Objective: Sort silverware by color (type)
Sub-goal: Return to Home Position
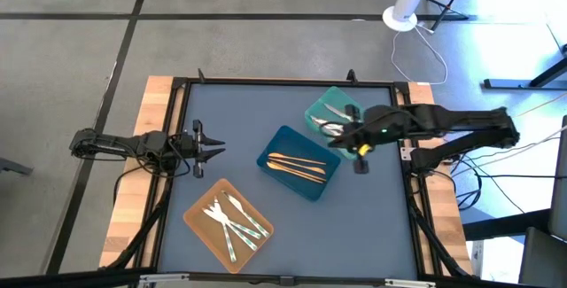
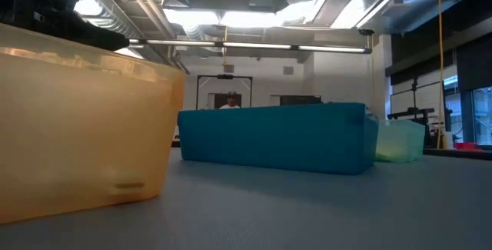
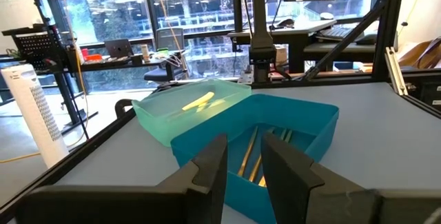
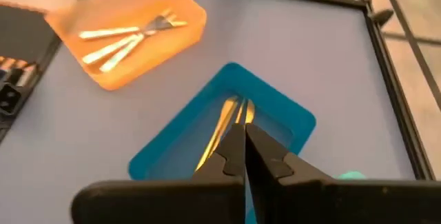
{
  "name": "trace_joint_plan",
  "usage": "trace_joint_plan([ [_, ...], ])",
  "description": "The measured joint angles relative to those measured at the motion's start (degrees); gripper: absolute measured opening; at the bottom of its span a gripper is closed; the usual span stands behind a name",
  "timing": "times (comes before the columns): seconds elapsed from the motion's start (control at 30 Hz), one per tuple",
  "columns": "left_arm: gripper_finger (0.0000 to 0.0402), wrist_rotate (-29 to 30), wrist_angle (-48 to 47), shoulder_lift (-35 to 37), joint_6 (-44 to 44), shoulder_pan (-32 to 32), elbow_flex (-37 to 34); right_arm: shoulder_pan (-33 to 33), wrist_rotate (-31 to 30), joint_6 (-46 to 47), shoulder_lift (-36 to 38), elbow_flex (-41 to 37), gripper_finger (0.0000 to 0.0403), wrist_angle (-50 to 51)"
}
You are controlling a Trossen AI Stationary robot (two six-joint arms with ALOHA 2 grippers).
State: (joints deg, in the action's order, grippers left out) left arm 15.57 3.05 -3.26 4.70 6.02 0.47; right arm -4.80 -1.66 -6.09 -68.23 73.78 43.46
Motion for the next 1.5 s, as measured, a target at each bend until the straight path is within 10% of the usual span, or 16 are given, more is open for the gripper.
trace_joint_plan([
  [0.67, 0.0084, -0.02, -0.01, -0.01, 0.01, 0.0, 0.0, 0.02, 1.25, 6.72, 31.25, -32.12, 0.0, -16.42],
  [1.5, 0.0084, 0.0, 0.0, -0.01, 0.01, 0.0, 0.0, 0.02, -2.85, 8.71, 67.51, -51.72, 0.0, -21.03],
])
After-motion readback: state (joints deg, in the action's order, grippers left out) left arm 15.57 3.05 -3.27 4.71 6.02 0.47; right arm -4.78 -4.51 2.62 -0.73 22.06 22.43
